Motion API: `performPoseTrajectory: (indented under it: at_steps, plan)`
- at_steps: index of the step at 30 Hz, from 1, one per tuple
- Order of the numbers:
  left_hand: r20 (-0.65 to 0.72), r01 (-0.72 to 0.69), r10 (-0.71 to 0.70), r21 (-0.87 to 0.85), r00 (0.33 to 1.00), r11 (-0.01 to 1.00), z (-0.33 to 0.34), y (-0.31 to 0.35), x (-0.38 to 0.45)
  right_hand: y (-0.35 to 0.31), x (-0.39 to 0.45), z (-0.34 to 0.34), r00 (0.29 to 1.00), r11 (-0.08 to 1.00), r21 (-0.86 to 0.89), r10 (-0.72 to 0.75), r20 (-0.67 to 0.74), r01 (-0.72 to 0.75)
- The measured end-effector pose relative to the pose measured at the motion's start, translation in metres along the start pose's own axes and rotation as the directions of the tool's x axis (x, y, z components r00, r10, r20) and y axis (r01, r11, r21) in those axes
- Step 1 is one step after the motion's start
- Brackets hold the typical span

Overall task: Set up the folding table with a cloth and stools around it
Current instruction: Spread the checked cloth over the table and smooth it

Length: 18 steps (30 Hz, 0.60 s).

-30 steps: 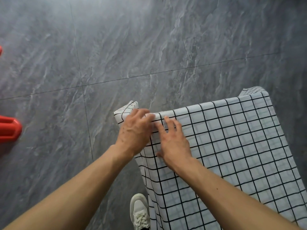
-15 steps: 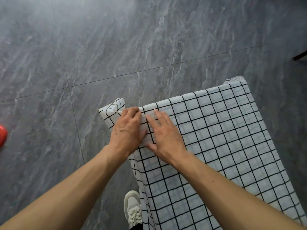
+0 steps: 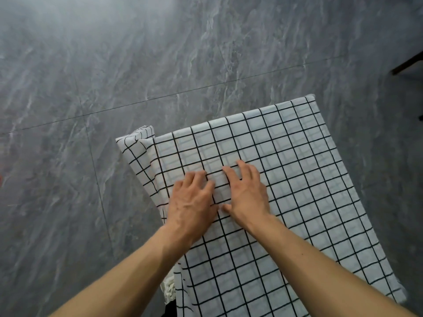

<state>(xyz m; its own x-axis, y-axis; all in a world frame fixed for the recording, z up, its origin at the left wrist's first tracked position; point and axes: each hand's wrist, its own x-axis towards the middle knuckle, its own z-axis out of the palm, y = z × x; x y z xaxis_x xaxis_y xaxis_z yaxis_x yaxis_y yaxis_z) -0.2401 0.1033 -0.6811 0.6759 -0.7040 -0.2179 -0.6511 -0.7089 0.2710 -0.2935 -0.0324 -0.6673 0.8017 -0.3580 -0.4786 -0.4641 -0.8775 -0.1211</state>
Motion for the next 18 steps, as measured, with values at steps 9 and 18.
performPoseTrajectory:
  at_steps: [9, 18]
  plan:
    - [0.023, 0.160, -0.161, 0.030, 0.987, 0.987, 0.008, 0.024, -0.013, 0.048, -0.038, 0.009, 0.987, 0.985, 0.079, -0.157, 0.031, 0.154]
    - [0.055, 0.231, -0.232, 0.023, 0.971, 0.973, 0.033, 0.115, -0.071, 0.113, -0.092, 0.024, 0.980, 0.984, -0.088, -0.138, 0.140, 0.152]
